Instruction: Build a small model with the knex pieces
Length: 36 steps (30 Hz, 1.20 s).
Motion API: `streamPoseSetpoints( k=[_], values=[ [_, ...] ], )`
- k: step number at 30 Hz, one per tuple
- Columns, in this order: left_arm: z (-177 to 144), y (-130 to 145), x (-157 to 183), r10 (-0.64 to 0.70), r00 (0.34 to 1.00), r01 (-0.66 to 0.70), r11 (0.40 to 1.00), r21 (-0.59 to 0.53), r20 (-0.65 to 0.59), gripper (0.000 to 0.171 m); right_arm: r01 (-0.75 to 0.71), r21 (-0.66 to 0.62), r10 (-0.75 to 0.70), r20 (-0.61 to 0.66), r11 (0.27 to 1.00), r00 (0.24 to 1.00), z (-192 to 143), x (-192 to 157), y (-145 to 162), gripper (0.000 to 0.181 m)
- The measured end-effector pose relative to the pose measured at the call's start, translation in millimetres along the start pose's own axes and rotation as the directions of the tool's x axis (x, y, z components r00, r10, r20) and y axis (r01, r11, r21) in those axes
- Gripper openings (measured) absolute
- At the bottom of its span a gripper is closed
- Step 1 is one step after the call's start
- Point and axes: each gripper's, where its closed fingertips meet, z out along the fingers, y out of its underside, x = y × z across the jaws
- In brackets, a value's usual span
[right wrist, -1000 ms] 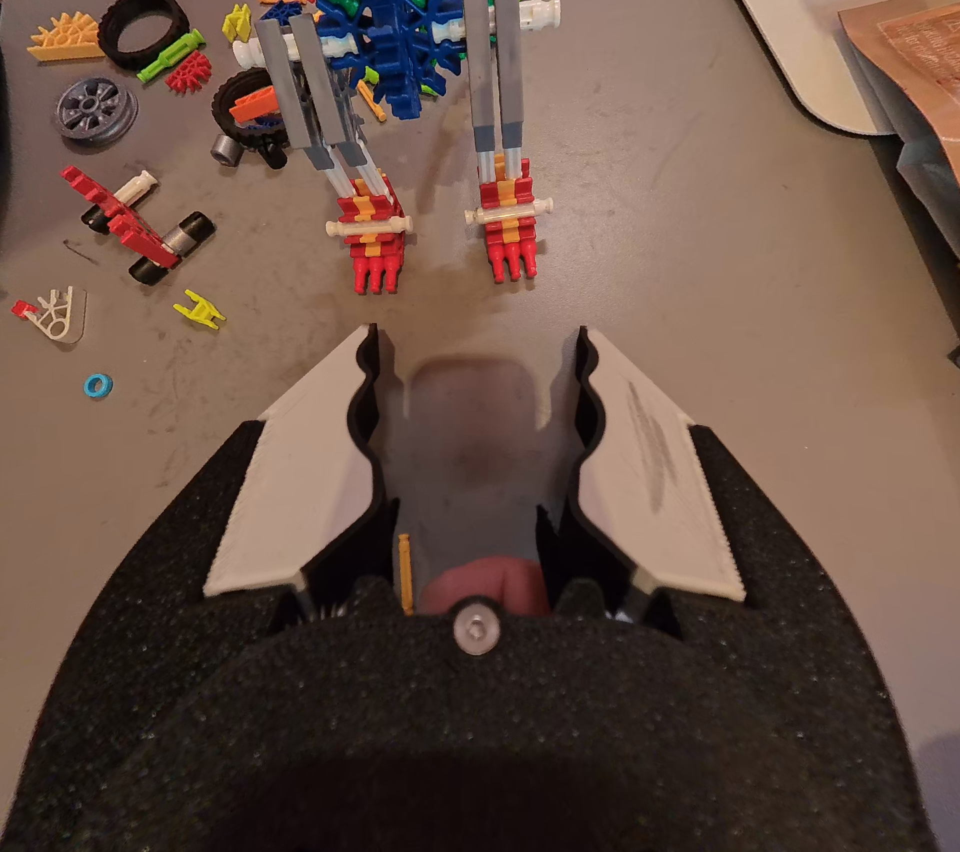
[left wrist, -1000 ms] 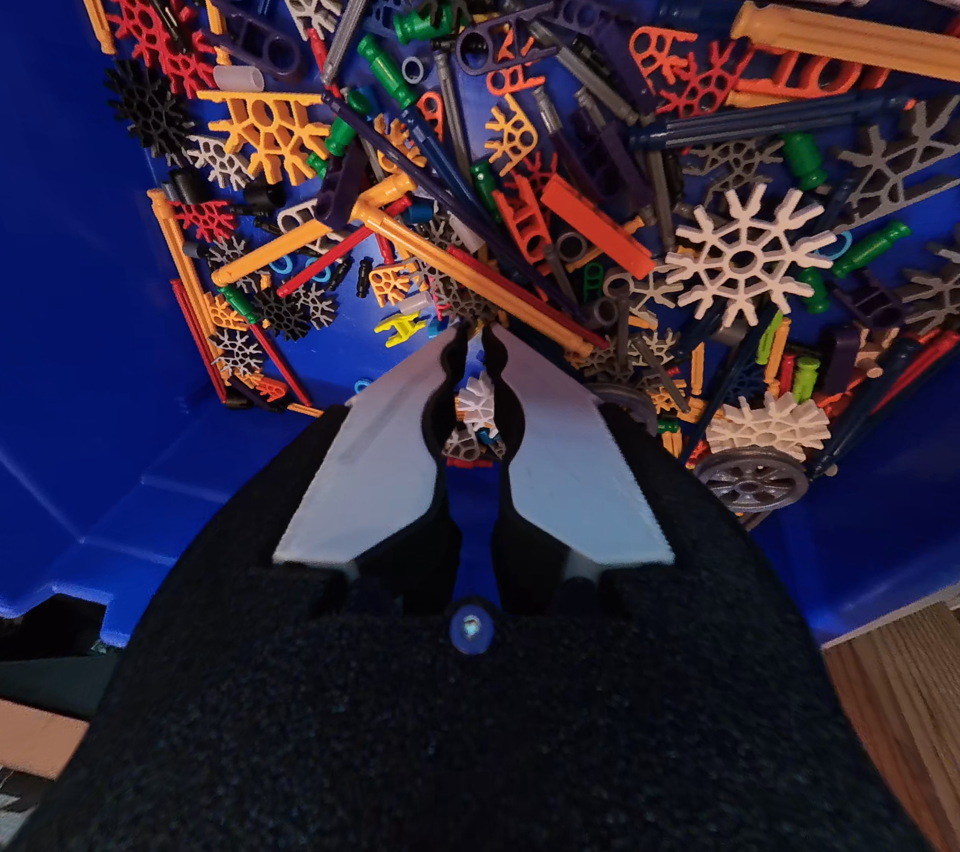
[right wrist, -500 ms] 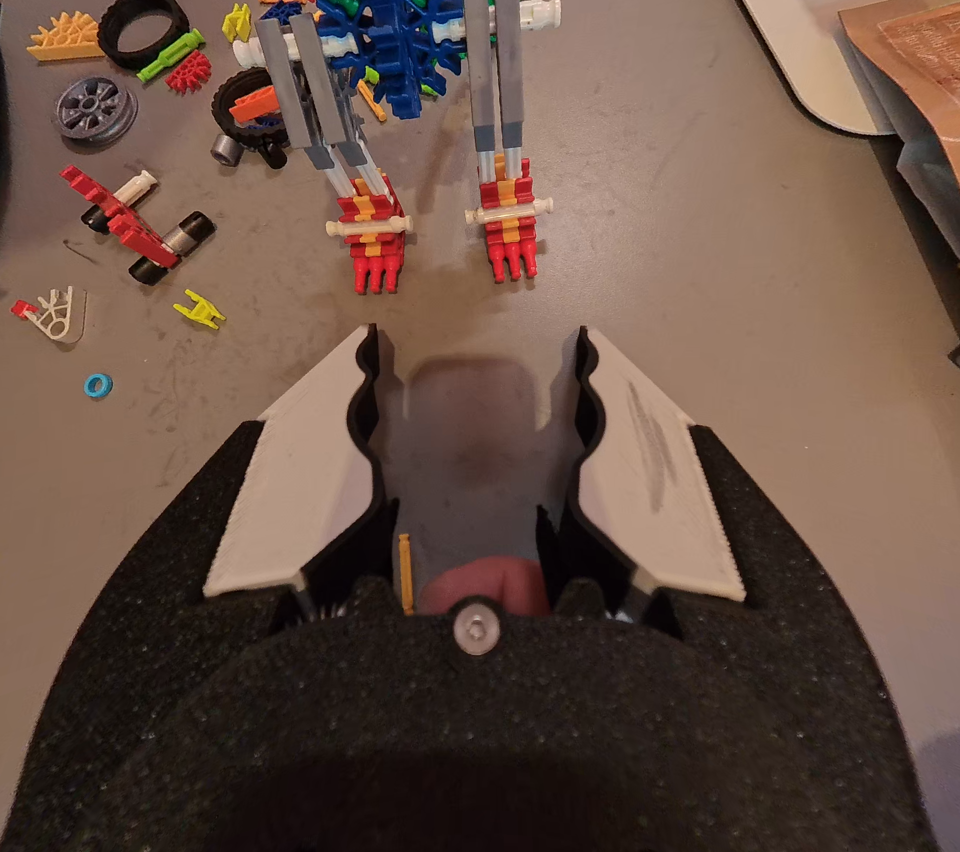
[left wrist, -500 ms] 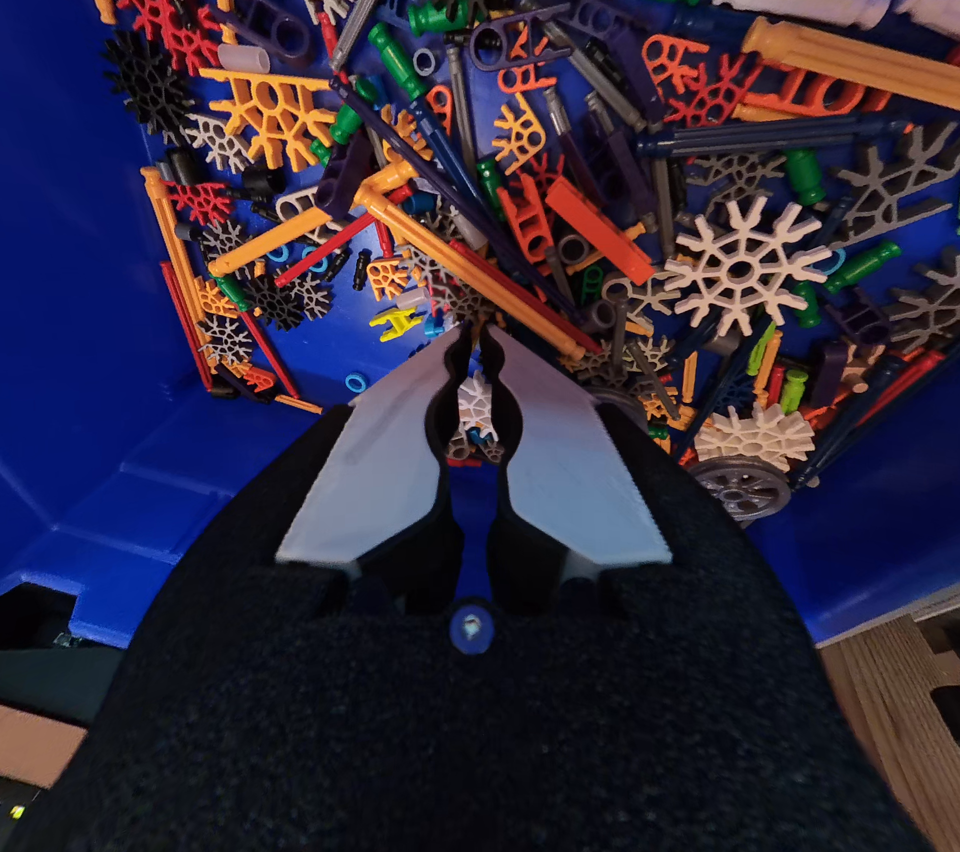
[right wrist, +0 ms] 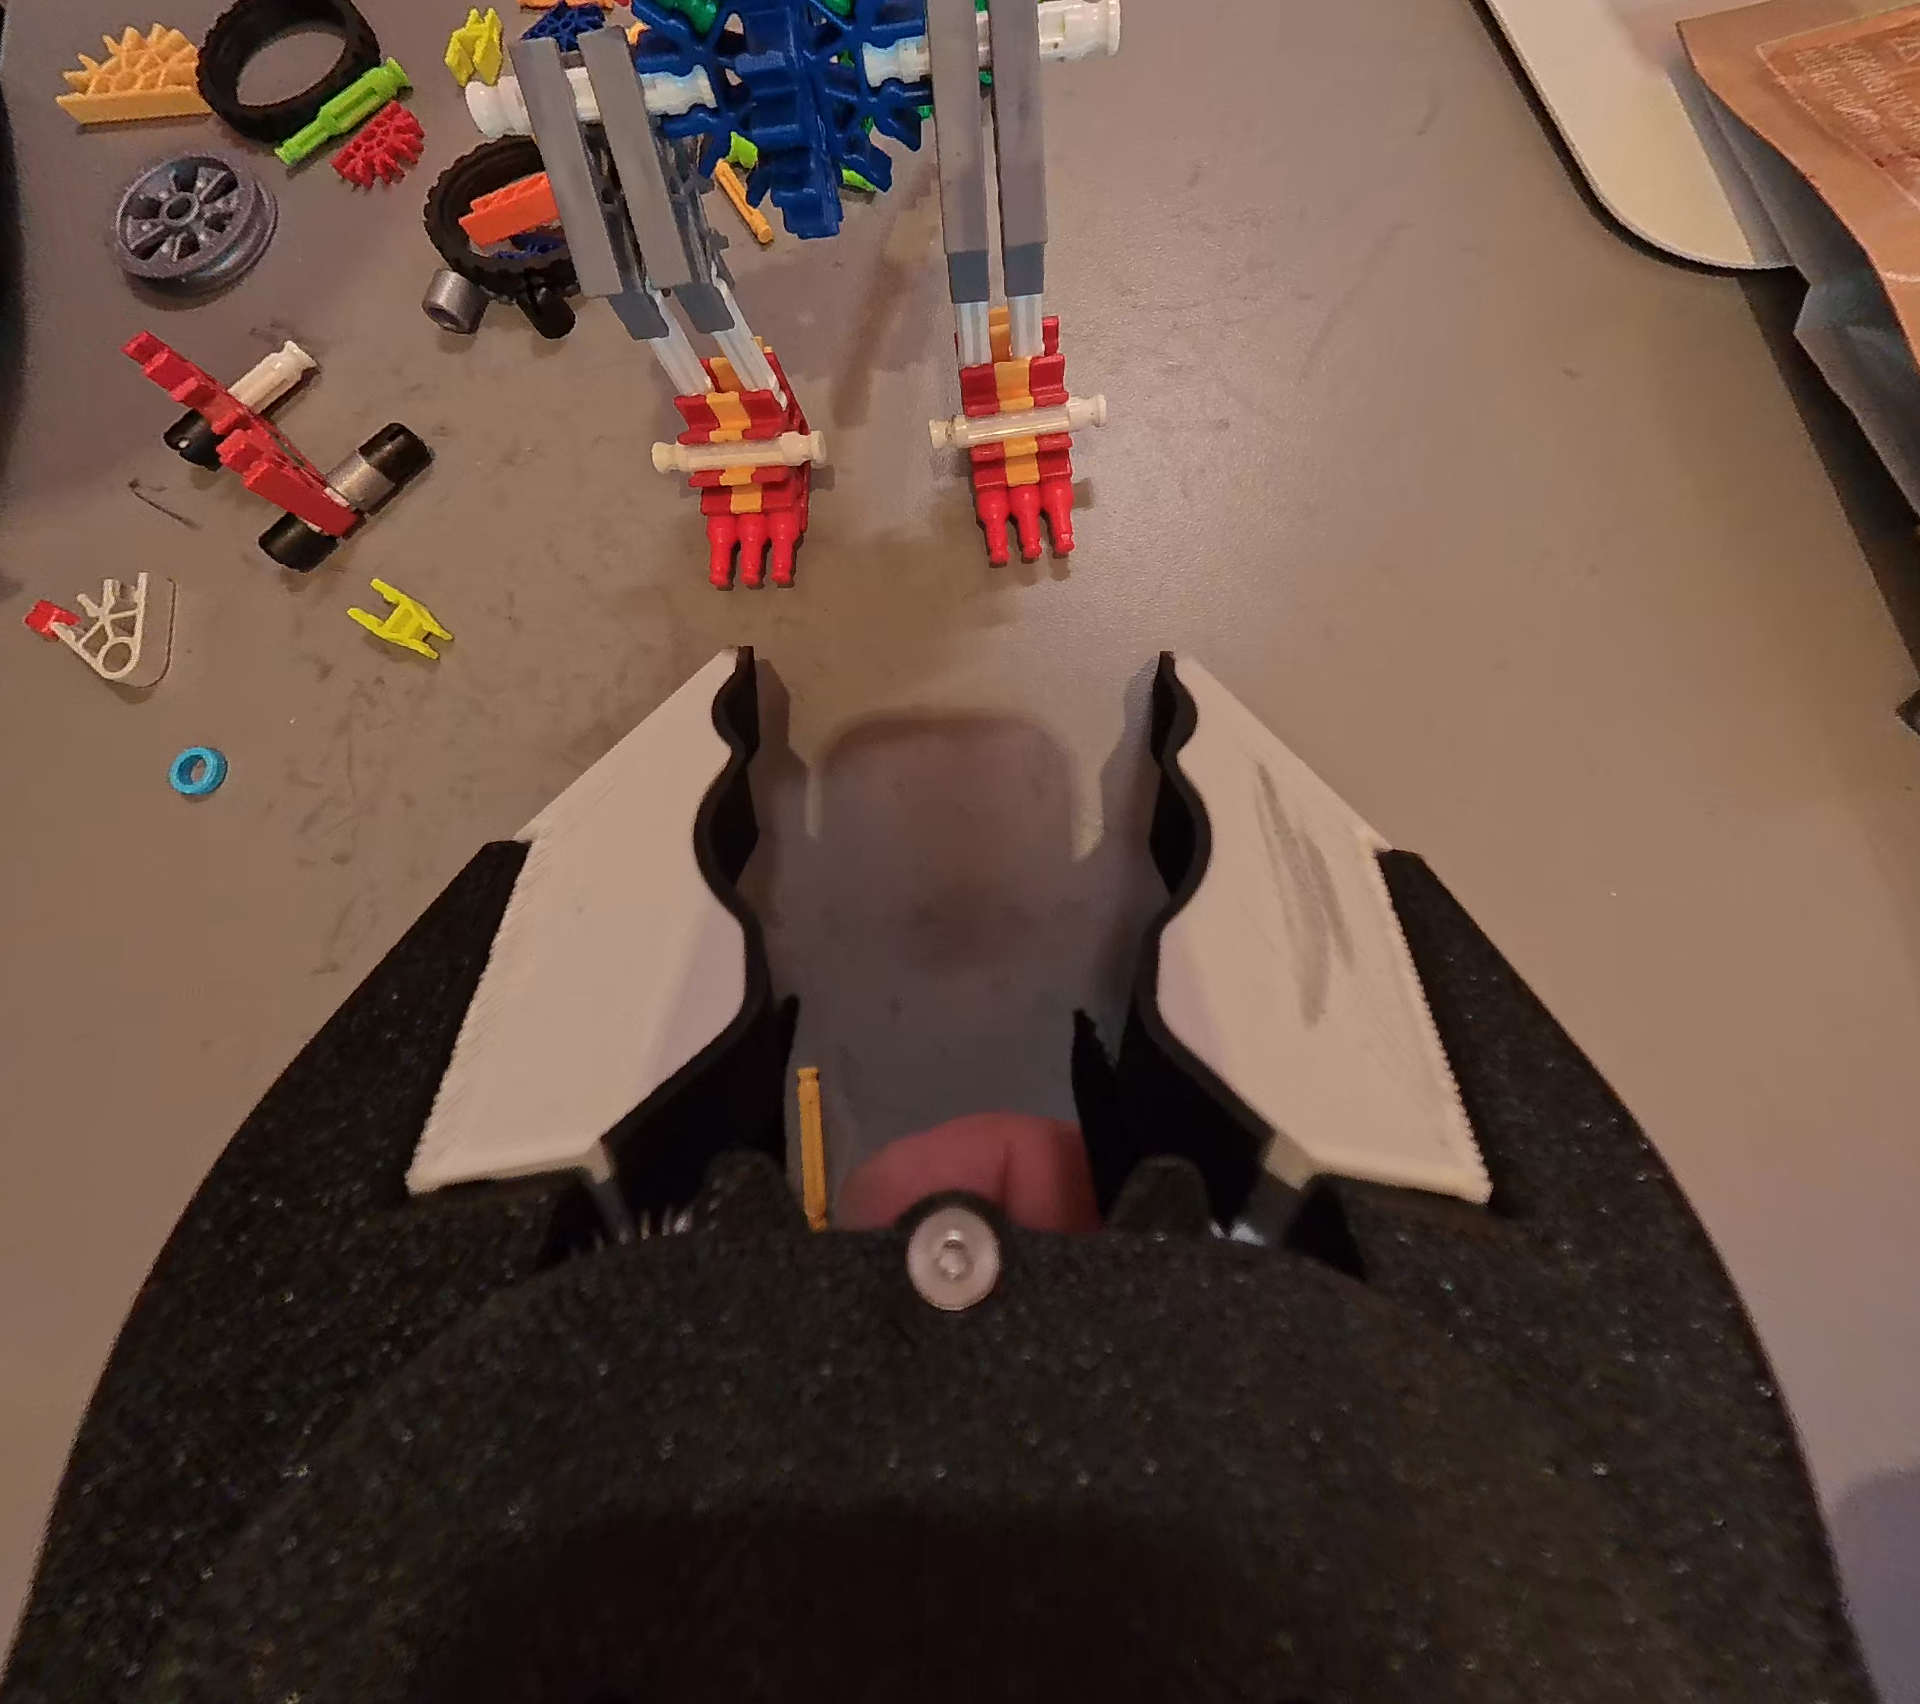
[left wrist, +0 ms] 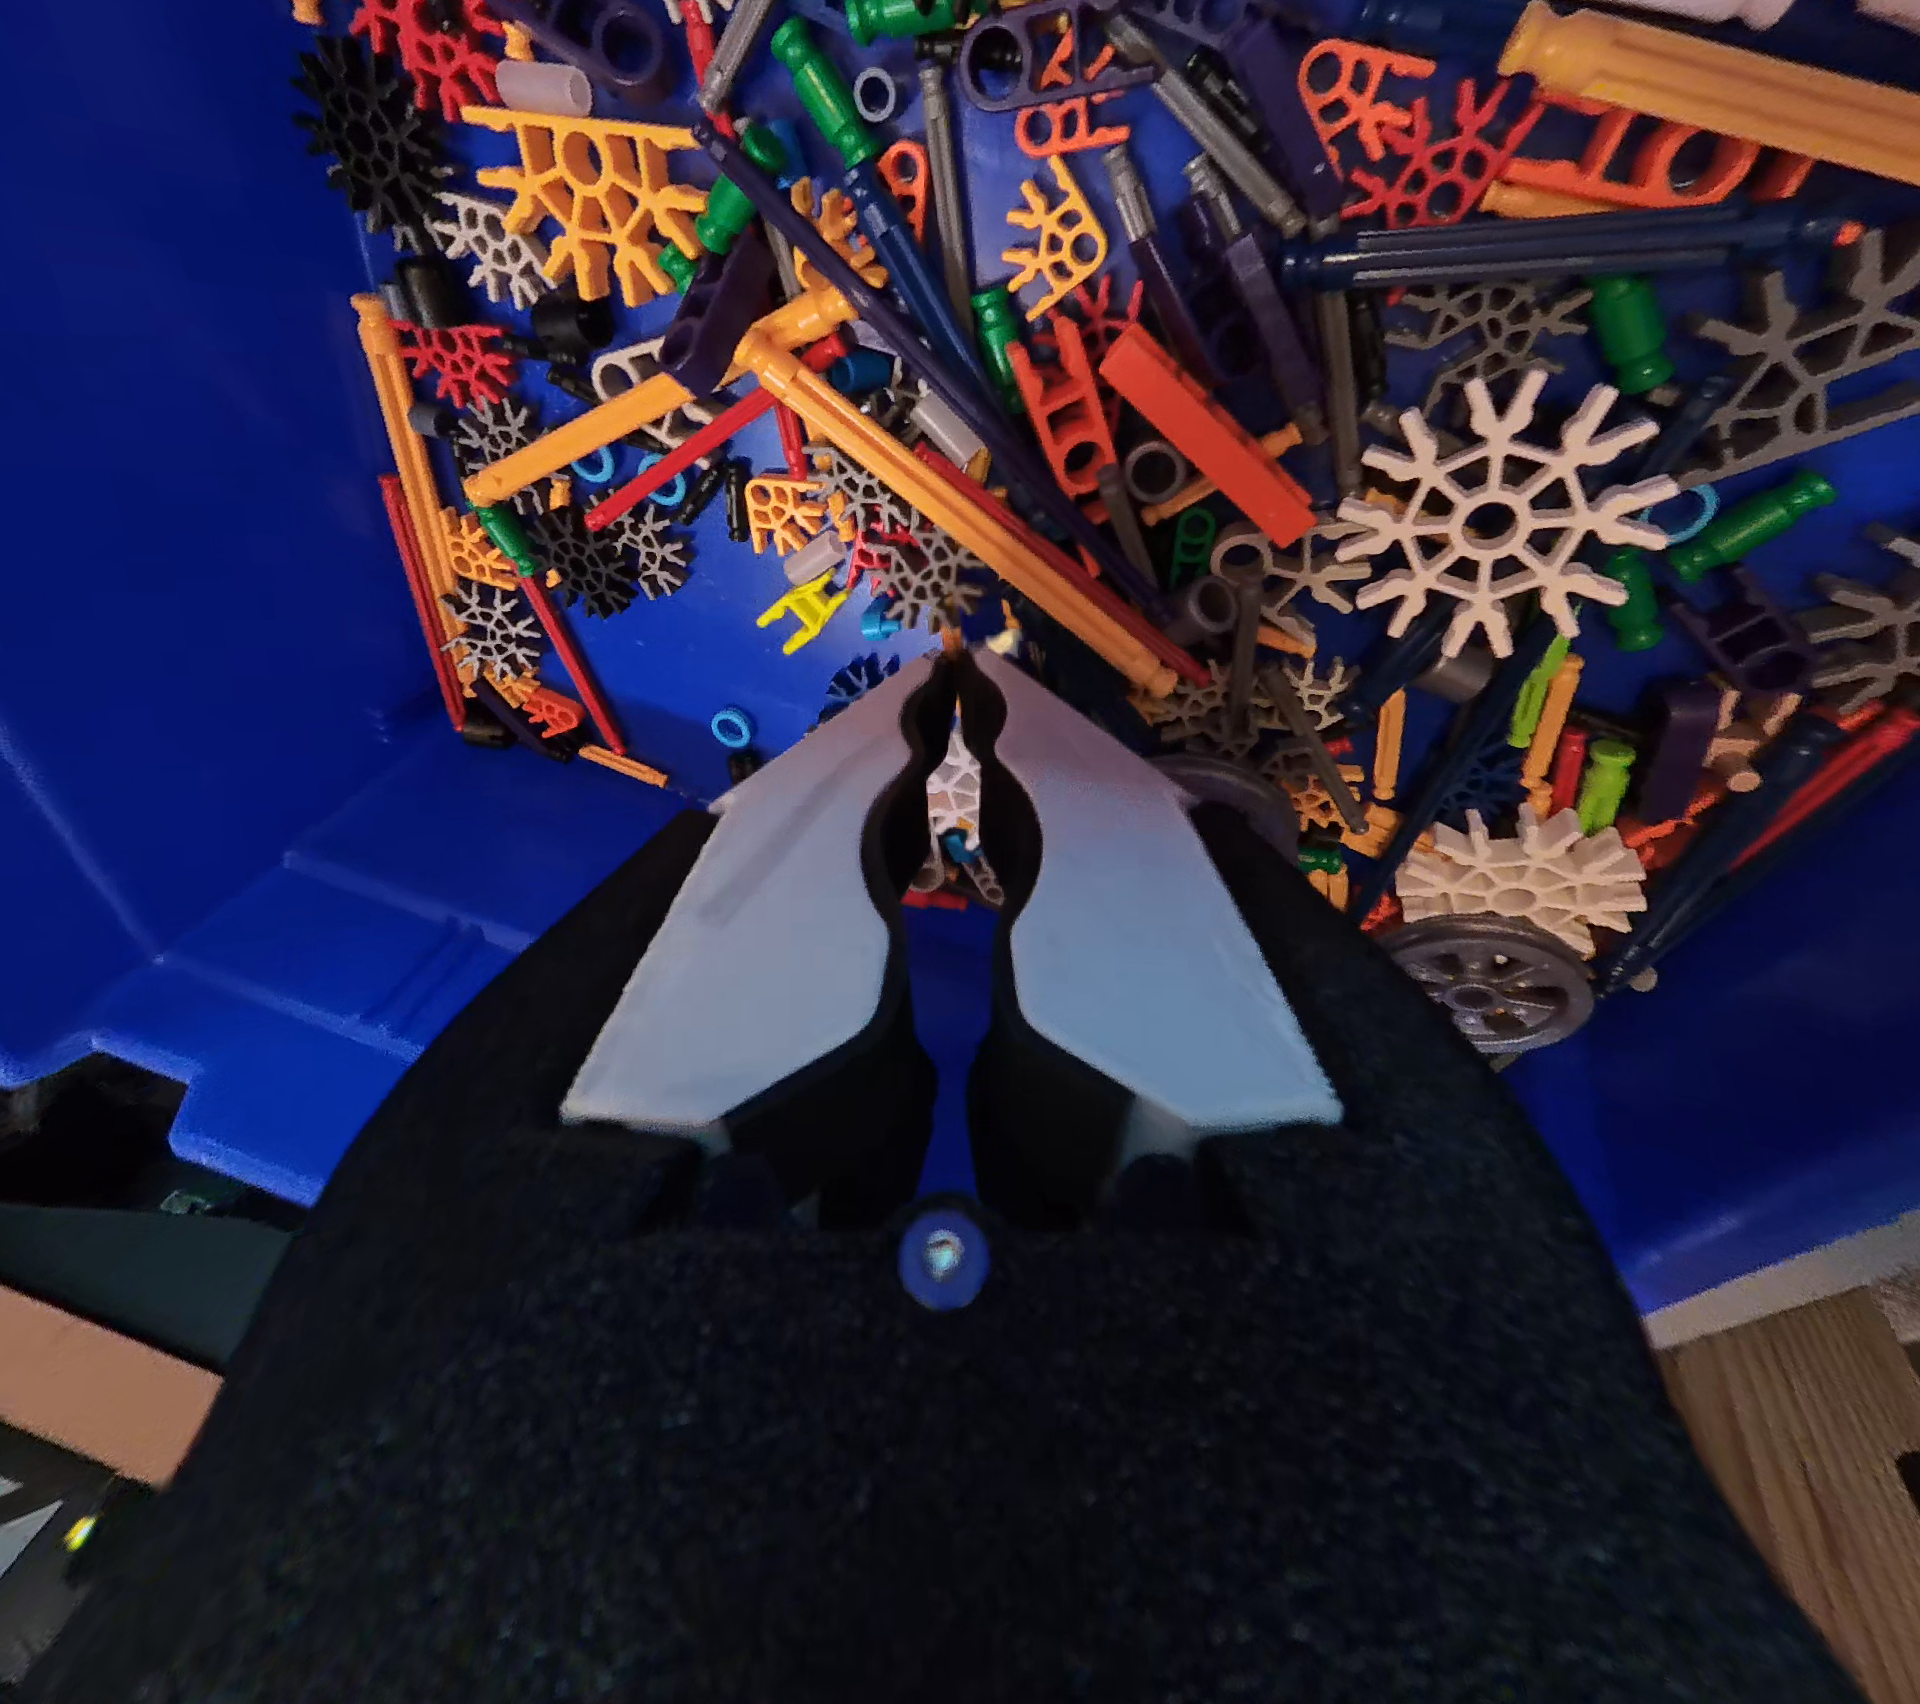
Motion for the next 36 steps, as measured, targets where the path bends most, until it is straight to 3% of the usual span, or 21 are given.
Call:
streamPoseSetpoints(
  k=[19, 23, 28, 36],
  values=[
    [-54.8, -10.6, -9.6, -0.059, 0.988, 0.031, 0.98, 0.198, 0.14, 0.0, 0.001, -0.001, -0.001, -0.001, 1.0, 1.0, 0.1, -0.1, 0.1, 0.076],
    [-95.4, -46.3, -6.6, -0.029, 0.979, -0.032, 0.957, 0.289, 0.203, 0.0, -0.001, 0.0, 0.001, 0.001, 1.0, 1.0, 0.2, -0.1, 0.0, 0.075],
    [-135.9, -112.2, 13.2, 0.058, 0.975, -0.14, 0.909, 0.393, 0.213, 0.0, 0.0, -0.001, 0.0, -0.001, 1.0, 1.0, 0.3, -0.1, 0.1, 0.076],
    [-134.5, -192.6, 66.5, 0.319, 0.932, -0.363, 0.85, 0.383, 0.173, 0.0, -0.002, 0.0, 0.002, 0.002, 1.0, 1.0, 0.1, -0.2, 0.0, 0.076]
  ],
)
